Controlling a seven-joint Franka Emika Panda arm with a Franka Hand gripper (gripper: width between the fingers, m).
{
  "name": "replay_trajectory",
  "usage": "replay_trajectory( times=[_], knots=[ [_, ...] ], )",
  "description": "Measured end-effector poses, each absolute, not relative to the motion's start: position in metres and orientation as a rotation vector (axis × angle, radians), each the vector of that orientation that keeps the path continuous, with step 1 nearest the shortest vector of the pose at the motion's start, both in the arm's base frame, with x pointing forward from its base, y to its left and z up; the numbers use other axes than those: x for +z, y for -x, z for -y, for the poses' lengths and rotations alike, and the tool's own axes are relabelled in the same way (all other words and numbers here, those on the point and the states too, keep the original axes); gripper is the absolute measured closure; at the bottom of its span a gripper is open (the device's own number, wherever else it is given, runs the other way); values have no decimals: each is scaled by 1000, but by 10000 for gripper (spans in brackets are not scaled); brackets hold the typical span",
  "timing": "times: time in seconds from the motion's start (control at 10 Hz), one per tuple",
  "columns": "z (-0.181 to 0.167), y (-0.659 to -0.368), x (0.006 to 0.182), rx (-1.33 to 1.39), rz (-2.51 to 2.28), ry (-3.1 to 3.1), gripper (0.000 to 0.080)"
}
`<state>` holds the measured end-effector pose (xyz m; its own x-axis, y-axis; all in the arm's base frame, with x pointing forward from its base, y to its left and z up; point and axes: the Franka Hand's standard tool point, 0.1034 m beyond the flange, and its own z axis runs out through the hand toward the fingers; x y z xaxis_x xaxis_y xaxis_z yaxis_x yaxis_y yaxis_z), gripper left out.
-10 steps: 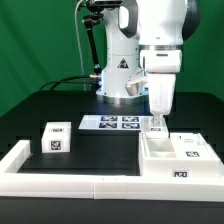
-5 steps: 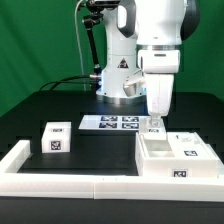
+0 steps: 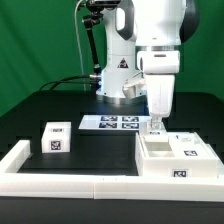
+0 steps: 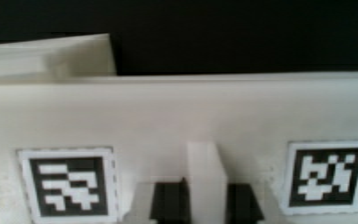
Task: Assemble cabinet
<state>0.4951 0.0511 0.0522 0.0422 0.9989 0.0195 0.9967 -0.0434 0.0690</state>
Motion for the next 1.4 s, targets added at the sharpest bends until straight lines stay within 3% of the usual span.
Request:
replay_trajectory(
  times=[0.8,1.4],
  knots=[
    [-50,-503,54,65,-2162,-2235,729],
    [-46,-560,57,28,-2174,-2228,729]
  ],
)
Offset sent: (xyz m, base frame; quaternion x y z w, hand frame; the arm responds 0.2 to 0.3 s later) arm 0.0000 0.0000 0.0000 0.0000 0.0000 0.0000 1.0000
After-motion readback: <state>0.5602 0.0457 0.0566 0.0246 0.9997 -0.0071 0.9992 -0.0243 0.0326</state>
